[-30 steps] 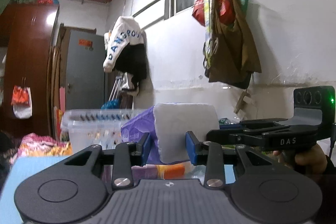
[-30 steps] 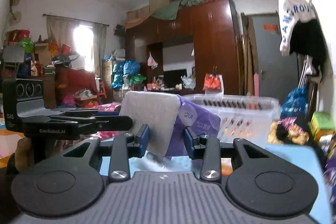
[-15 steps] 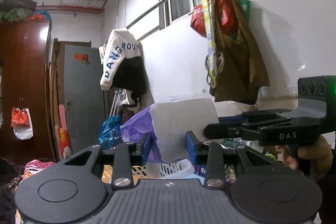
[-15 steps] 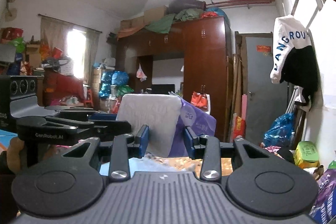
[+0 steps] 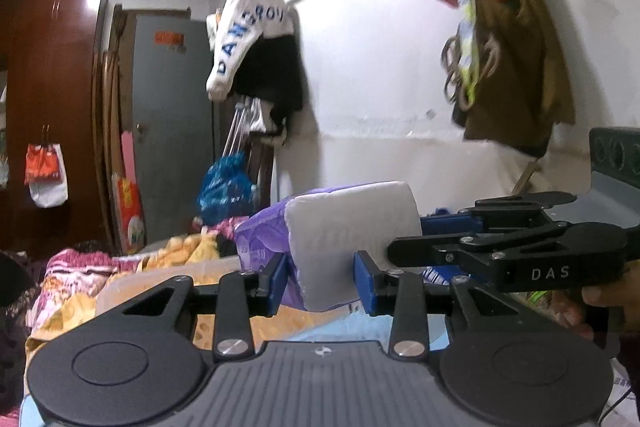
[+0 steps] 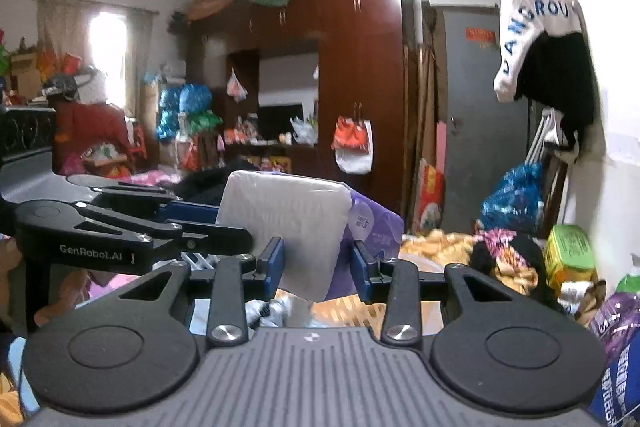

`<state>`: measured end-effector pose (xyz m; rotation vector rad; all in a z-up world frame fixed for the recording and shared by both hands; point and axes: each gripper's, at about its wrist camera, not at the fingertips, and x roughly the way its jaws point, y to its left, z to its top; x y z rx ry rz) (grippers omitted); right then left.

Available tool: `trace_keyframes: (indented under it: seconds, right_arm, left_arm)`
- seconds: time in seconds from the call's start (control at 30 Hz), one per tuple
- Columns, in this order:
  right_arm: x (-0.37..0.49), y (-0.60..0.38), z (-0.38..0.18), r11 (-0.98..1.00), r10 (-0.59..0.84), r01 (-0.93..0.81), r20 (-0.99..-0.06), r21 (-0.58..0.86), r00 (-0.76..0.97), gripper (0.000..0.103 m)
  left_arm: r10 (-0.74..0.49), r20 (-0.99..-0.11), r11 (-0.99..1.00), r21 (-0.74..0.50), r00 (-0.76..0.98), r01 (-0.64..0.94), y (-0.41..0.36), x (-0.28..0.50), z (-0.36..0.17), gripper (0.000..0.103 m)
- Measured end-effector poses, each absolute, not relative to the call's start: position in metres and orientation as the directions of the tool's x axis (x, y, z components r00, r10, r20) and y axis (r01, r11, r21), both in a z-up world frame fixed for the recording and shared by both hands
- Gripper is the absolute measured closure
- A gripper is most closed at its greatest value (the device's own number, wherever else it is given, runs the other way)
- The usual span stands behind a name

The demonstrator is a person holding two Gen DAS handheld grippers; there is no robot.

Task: Organize objects
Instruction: 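Lift the tissue pack into the white basket and release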

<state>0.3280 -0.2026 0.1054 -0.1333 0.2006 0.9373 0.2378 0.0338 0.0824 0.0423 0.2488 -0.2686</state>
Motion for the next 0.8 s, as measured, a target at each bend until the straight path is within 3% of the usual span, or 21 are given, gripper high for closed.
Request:
trace_keyframes:
  seconds: [0.2,0.3,0.33,0.37,0.4,0.43,0.47,0.8]
  right_arm:
    - [0.330,-0.195,0.097,0.607,0.742,-0.791,-0.299,-0.081,0.600,0.063]
    - [0.324,-0.199,0.099,0.619,0.728,-0.779,-0.301,-0.095,0.615,0.057]
    - [0.322,-0.204,0.105,0.633,0.723,-0.768,-0.278,-0.100,0.632,0.042]
    - [0.317,-0.213,0.109,0.647,0.723,-0.758,-0.246,-0.089,0.646,0.033]
    - [0.310,-0.223,0.112,0.663,0.722,-0.746,-0.213,-0.061,0.658,0.014]
    - [0.303,-0.235,0.114,0.673,0.723,-0.739,-0.186,-0.026,0.665,0.003]
    - [0.293,-0.248,0.113,0.670,0.733,-0.742,-0.161,0.007,0.660,0.000]
    - [0.218,-0.323,0.024,0.577,0.816,-0.789,-0.178,0.208,0.550,0.000]
  left_arm:
    - [-0.195,-0.329,0.974,0.048,0.924,0.223,0.023,0.261,0.067,0.057]
    - [-0.156,-0.301,0.979,0.081,0.941,0.188,0.024,0.255,0.067,0.054]
    - [-0.121,-0.261,0.984,0.098,0.958,0.151,0.026,0.245,0.069,0.049]
    - [-0.100,-0.228,0.986,0.106,0.969,0.127,0.028,0.236,0.072,0.035]
    - [-0.086,-0.194,0.989,0.105,0.977,0.108,0.031,0.225,0.075,0.024]
    - [-0.086,-0.168,0.991,0.091,0.982,0.102,0.036,0.212,0.077,0.021]
    - [-0.105,-0.155,0.990,0.074,0.982,0.118,0.040,0.198,0.077,0.020]
    - [-0.177,-0.154,0.984,-0.027,0.972,0.175,0.053,0.066,0.005,0.019]
